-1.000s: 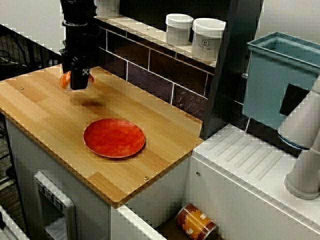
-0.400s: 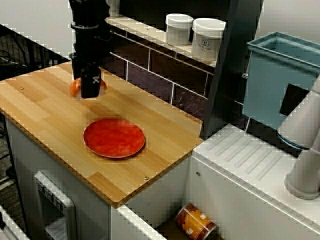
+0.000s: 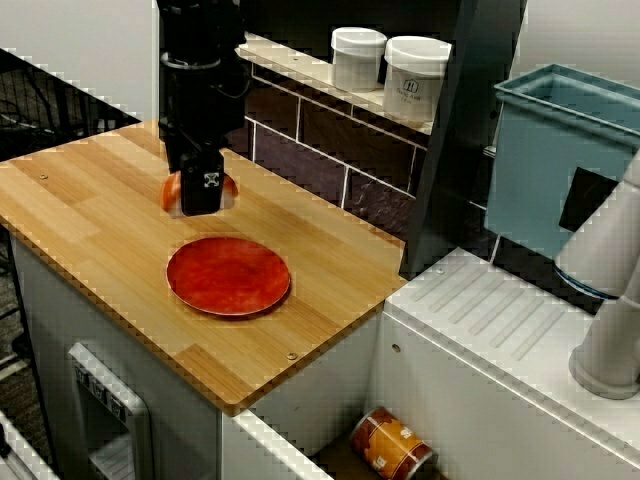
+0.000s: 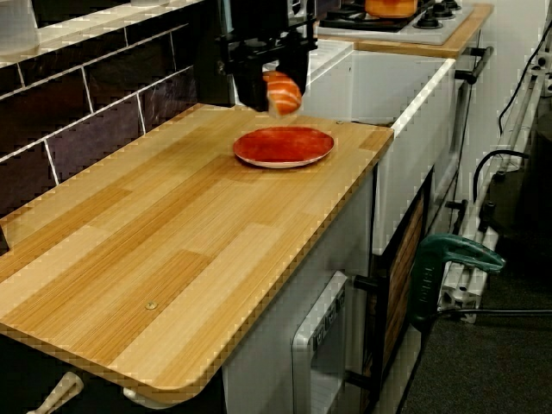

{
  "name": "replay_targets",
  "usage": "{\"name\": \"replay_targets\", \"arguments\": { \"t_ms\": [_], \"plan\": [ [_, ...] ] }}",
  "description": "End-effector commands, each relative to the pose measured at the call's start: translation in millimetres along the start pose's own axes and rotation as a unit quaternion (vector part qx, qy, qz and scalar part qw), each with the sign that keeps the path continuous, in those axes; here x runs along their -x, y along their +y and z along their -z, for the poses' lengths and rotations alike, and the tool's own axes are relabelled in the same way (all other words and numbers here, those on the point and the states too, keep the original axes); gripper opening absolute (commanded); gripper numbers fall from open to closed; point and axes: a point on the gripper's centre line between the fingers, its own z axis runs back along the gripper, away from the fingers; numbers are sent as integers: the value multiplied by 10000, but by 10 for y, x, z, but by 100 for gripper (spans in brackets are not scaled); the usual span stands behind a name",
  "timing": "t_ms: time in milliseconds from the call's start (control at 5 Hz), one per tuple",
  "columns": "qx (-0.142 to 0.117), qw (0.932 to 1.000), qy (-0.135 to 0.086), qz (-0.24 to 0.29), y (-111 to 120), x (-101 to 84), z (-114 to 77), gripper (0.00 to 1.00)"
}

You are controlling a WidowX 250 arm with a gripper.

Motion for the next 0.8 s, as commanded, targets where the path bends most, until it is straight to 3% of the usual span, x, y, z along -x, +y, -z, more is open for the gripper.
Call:
{"name": "replay_targets", "arguments": {
  "t_ms": [0, 600],
  "plan": [
    [-202, 9998, -50, 73, -98, -25, 13, 0],
    [-193, 9996, 150, 171, -153, -33, 251, 0]
  ]
}}
